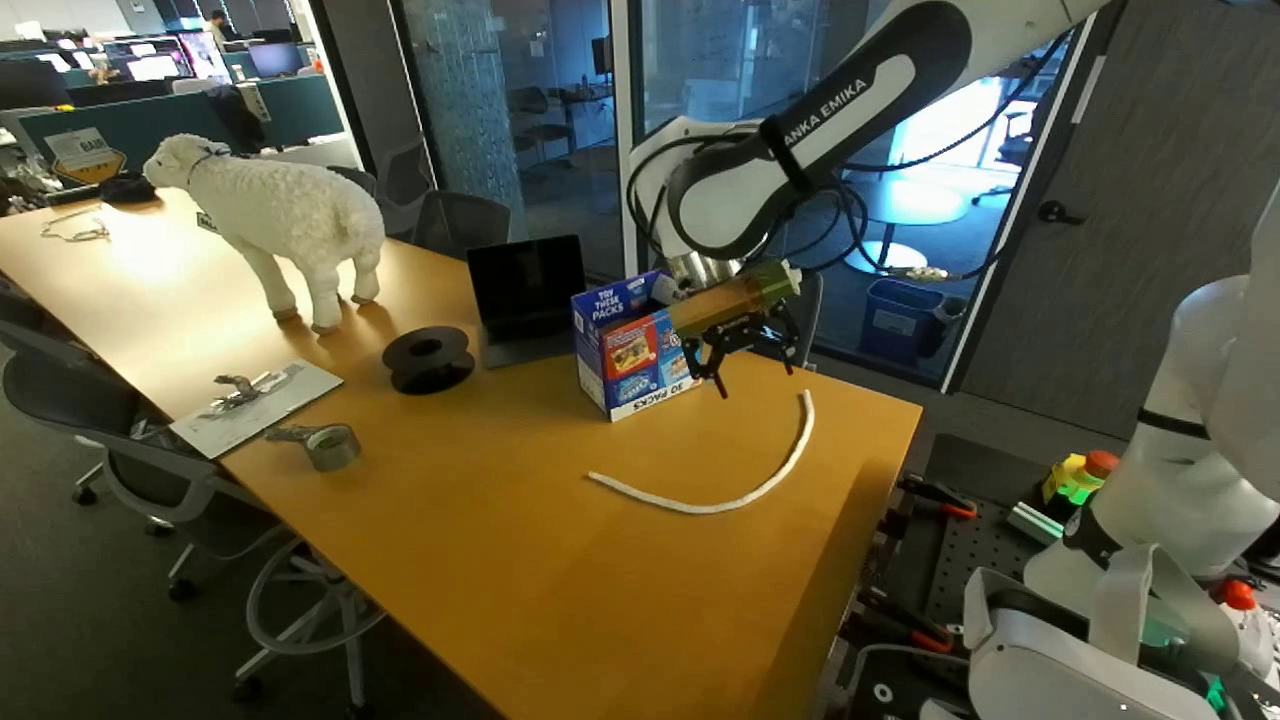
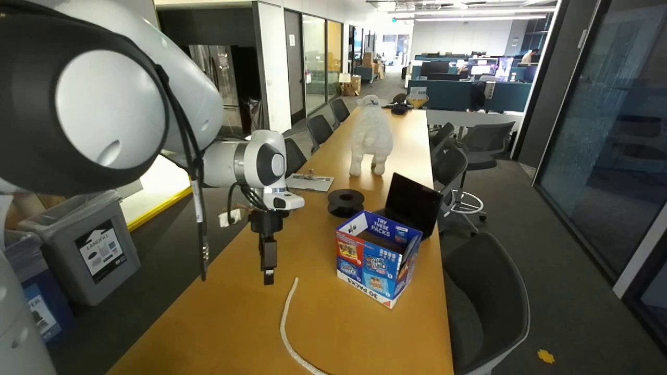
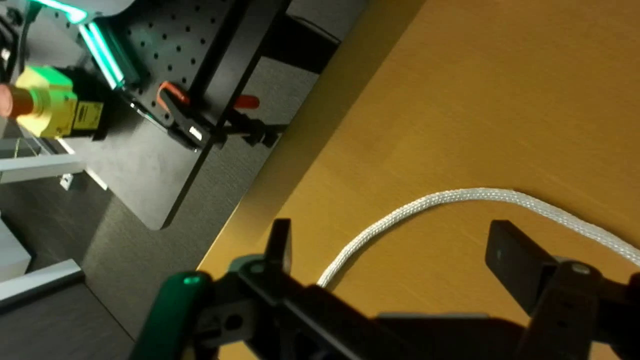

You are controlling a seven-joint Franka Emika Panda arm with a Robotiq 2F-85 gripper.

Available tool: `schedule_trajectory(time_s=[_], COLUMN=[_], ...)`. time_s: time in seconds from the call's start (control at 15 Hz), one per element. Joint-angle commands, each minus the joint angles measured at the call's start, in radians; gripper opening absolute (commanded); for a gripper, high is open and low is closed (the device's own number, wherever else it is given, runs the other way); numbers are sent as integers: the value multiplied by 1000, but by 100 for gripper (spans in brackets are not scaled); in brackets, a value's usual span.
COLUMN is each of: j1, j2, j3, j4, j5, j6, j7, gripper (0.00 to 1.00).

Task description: Put the ropes in the box one at a time

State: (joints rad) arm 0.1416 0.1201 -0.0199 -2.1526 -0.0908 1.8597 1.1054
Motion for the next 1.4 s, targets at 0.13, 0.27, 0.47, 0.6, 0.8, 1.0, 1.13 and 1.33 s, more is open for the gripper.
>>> schedule_trajectory(time_s=[0.13,0.27,0.47,0.6,0.8,1.0,1.13,1.33], j1=[9,14,5,-4,-27,-52,-62,-70], j2=[-1,-4,-8,2,31,63,84,117], j3=[49,55,50,43,30,20,16,18], j4=[-107,-140,-198,-229,-266,-299,-323,-378], j5=[43,26,29,30,52,93,132,193], j6=[174,210,284,346,458,586,683,856], j7=[327,452,593,671,738,743,731,701], gripper=[100,100,100,100,100,100,100,100])
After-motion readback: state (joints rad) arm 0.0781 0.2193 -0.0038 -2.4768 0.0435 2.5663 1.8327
